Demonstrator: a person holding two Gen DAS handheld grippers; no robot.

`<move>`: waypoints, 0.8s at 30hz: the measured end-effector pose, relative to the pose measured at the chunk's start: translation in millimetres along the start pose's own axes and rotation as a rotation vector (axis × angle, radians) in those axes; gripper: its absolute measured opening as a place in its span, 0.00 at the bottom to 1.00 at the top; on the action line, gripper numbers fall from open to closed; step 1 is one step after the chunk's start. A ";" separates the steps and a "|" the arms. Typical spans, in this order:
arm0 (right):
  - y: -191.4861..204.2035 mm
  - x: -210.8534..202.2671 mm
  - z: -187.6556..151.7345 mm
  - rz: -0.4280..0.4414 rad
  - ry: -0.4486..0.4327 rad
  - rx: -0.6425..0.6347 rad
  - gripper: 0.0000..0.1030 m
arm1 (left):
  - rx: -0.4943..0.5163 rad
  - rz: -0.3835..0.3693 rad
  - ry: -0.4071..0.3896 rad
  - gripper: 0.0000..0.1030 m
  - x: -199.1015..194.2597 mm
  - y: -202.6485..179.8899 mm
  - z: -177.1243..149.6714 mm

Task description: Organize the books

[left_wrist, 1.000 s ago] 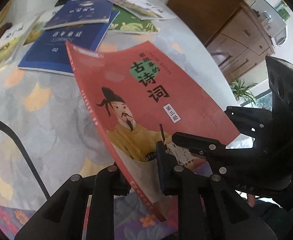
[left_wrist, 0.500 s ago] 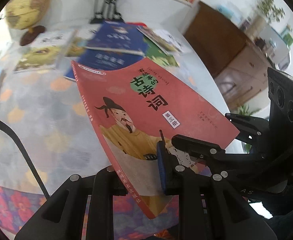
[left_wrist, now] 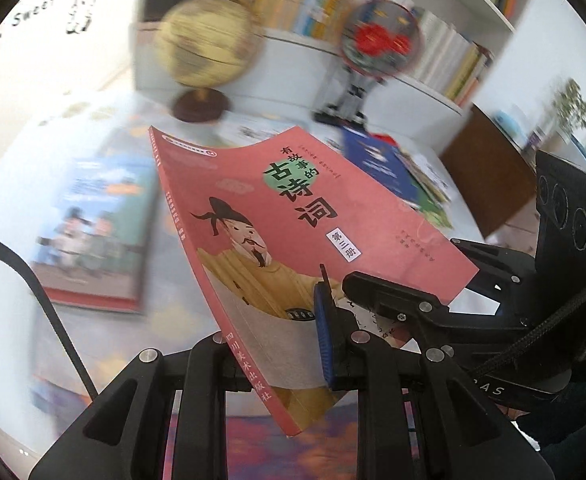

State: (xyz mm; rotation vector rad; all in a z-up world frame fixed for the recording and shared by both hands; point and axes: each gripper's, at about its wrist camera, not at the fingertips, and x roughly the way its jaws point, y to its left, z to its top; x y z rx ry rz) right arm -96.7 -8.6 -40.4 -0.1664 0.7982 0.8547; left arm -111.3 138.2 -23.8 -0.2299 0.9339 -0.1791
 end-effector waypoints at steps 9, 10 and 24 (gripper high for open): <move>58.7 103.1 70.4 0.003 0.001 0.019 0.29 | 0.007 0.010 -0.007 0.19 1.4 126.6 33.2; 62.7 114.2 77.2 -0.002 0.008 0.025 0.29 | 0.003 0.000 -0.003 0.19 4.5 137.8 37.1; 75.6 195.6 102.6 -0.094 0.088 0.132 0.30 | -0.181 -0.207 0.092 0.19 58.6 243.6 48.8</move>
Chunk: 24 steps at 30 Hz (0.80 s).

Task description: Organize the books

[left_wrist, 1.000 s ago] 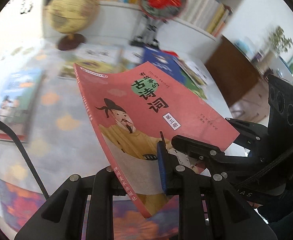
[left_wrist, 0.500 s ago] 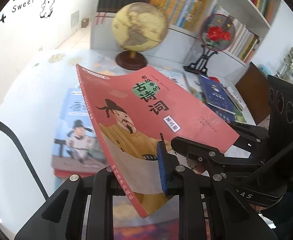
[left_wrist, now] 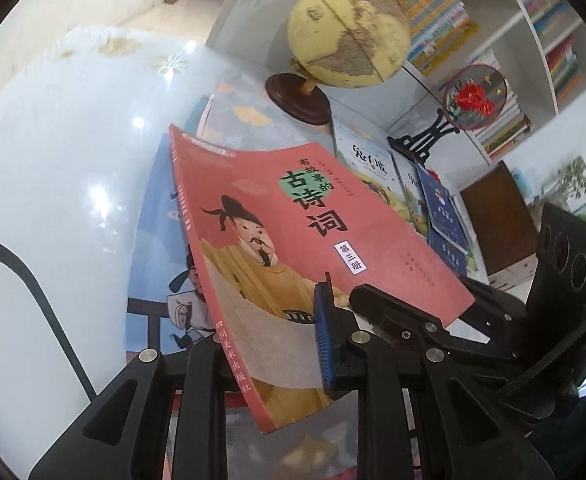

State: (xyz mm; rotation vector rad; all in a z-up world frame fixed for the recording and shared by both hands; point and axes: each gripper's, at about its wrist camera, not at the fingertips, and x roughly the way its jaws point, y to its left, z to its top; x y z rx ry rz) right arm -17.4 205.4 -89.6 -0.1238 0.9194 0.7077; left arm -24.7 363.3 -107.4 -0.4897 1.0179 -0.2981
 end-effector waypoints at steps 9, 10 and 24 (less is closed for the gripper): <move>9.7 21.3 -6.1 0.043 0.068 0.024 0.30 | -0.123 0.002 0.018 0.23 3.9 36.3 -11.9; 10.1 24.1 -7.7 0.045 0.078 0.027 0.30 | -0.131 0.011 0.026 0.25 6.5 38.6 -12.8; -8.2 47.2 -25.8 0.052 0.202 0.141 0.38 | -0.165 0.212 0.014 0.26 5.4 52.8 -14.7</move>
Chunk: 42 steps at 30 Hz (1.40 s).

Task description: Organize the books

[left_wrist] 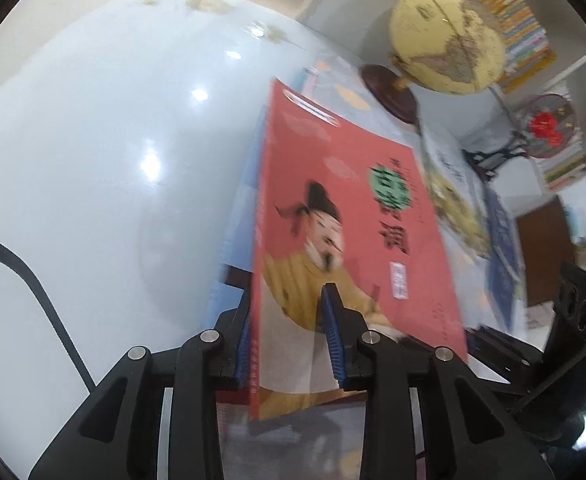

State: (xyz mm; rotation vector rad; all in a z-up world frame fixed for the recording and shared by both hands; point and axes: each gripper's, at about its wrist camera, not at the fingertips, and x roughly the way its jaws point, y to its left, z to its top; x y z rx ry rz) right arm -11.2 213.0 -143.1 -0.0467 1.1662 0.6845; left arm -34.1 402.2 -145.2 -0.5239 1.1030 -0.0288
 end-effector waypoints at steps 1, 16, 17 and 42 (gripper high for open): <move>-1.8 -0.6 -3.0 0.004 0.005 0.012 0.38 | -0.006 0.025 -0.009 0.27 -2.3 3.0 1.1; -7.5 -28.9 -50.1 -0.020 0.045 -0.064 0.39 | -0.104 0.197 -0.050 0.27 -45.7 12.9 -47.6; -9.0 -34.3 -55.1 -0.027 0.042 -0.072 0.39 | -0.103 0.199 -0.062 0.27 -50.3 3.8 -55.4; -231.4 -321.5 -287.3 -0.146 -0.330 0.292 0.56 | 0.316 0.033 -0.015 0.29 -41.5 -344.1 -248.8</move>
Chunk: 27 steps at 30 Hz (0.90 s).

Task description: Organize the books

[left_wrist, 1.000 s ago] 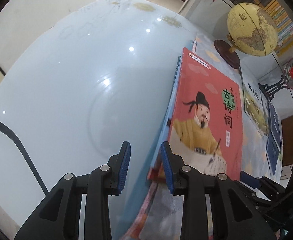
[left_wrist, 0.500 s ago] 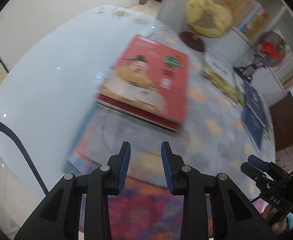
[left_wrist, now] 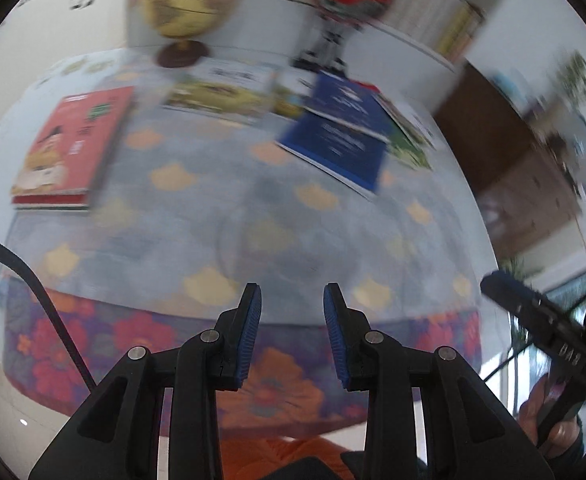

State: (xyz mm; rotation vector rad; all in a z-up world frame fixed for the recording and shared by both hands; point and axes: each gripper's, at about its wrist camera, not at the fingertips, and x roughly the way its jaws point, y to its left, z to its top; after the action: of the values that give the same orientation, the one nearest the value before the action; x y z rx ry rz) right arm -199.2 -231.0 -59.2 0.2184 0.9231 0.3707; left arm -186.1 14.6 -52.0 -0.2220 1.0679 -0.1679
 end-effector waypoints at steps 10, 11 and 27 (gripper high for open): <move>-74.7 -10.0 -12.9 -0.003 0.017 0.223 0.59 | 0.093 -0.008 0.066 0.32 25.7 -47.5 15.6; -77.0 -7.6 -12.2 -0.009 0.022 0.224 0.59 | 0.089 -0.017 0.073 0.32 31.3 -47.2 20.5; -80.4 135.7 110.1 -0.178 0.055 0.125 0.59 | 0.108 -0.028 0.069 0.32 166.8 1.2 180.9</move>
State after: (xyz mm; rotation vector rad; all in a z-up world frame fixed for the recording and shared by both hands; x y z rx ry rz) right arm -18.5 -252.8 -121.4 0.2392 1.0132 0.1556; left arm 52.1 -7.0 -109.9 -0.1348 1.1215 -0.2587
